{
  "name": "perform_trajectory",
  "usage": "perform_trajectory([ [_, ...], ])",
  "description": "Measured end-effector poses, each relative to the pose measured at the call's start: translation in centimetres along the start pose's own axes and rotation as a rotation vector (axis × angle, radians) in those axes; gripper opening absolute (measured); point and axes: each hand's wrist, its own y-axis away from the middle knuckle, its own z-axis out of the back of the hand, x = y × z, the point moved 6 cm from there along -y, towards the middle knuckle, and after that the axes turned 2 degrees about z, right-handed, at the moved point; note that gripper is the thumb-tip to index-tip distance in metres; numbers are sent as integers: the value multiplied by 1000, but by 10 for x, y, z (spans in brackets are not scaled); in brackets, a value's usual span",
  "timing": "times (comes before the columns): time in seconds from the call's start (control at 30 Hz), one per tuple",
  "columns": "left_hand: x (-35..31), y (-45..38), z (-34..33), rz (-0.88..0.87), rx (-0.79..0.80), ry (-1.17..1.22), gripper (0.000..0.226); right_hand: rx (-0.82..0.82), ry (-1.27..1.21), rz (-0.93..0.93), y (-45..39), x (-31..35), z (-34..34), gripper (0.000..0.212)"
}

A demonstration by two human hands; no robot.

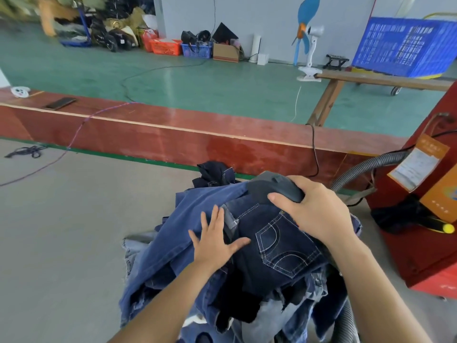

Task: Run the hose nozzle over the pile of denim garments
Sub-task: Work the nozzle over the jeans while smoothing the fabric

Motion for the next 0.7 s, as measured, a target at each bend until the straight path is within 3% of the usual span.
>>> perform_trajectory([
  [0.2,3,0,-17,91,99,-25,137,243,142,-22,8,5,-35,27],
  [0.43,0,2,-21,96,102,-27,139,293,324,-42,13,12,-66,30],
  [0.57,-5,8,-19,105,93,-23,132,198,391,4,10,22,-83,39],
  [0.7,-18,20,-2,99,-9,-87,116,32,161,-51,-3,19,-63,39],
])
